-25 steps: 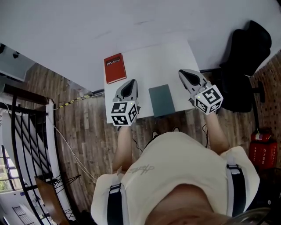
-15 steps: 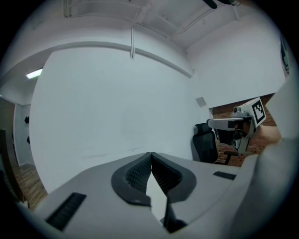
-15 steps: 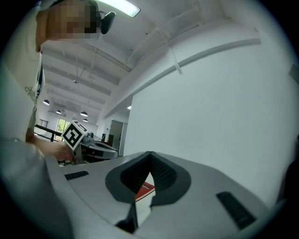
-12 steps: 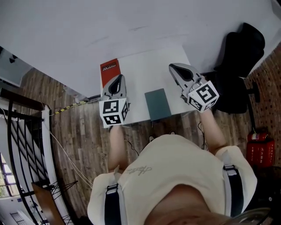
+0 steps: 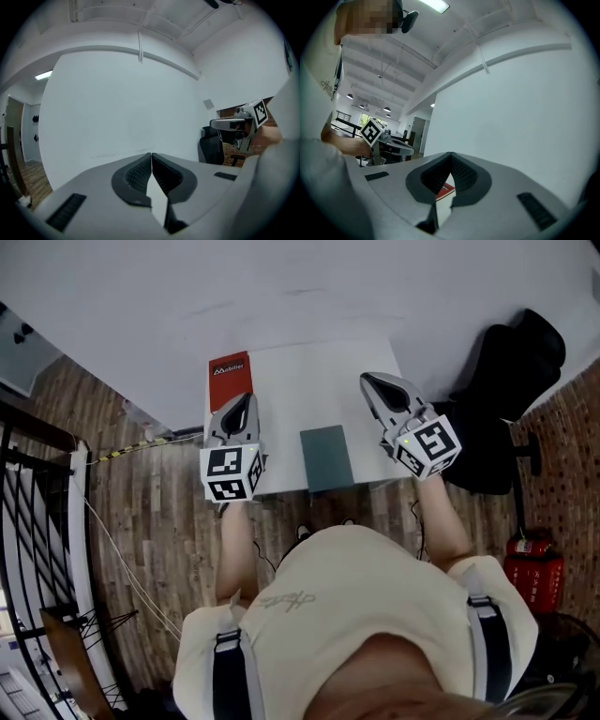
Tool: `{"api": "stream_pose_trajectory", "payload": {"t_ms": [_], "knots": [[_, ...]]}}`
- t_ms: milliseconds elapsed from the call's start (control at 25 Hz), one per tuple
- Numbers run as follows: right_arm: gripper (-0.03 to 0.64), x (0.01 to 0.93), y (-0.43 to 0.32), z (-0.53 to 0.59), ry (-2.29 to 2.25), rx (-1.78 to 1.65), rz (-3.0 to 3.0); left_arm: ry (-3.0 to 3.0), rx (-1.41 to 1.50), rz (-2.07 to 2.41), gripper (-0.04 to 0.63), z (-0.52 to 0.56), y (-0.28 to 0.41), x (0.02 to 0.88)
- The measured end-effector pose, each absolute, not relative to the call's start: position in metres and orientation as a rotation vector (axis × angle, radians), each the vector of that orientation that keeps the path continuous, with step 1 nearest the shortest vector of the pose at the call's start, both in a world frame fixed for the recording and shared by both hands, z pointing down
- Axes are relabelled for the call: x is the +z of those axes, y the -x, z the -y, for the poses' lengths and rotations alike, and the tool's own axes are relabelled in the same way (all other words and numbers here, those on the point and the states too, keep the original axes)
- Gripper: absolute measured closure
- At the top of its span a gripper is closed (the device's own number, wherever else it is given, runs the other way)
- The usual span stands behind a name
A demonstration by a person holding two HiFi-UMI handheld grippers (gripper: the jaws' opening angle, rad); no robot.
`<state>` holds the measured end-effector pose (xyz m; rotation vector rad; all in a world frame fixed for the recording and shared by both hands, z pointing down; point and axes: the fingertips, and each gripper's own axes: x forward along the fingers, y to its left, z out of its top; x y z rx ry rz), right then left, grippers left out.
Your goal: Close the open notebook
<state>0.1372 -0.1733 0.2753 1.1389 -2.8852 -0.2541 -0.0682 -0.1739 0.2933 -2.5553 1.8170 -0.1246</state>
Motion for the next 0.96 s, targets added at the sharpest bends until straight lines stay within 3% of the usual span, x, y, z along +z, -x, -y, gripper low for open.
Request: {"api": "stream_pose_trajectory", "payload": {"t_ms": [400, 680, 960], "knots": [[0.609, 0.296, -0.133, 0.175, -1.124, -0.185, 2.873, 2.596, -0.12, -1.829, 0.575, 0.166, 0.08, 0.309], [0.609, 0.303, -0.129, 0.185, -1.12, -0.173, 2.869, 2.776, 0.1, -1.791, 0.575, 0.171, 0.075, 0.313], [0.61, 0.303, -0.115, 0.204, -1.105, -0.184, 2.849, 2.683, 0.035, -1.83, 0.575, 0.192, 0.092, 0.31]]}}
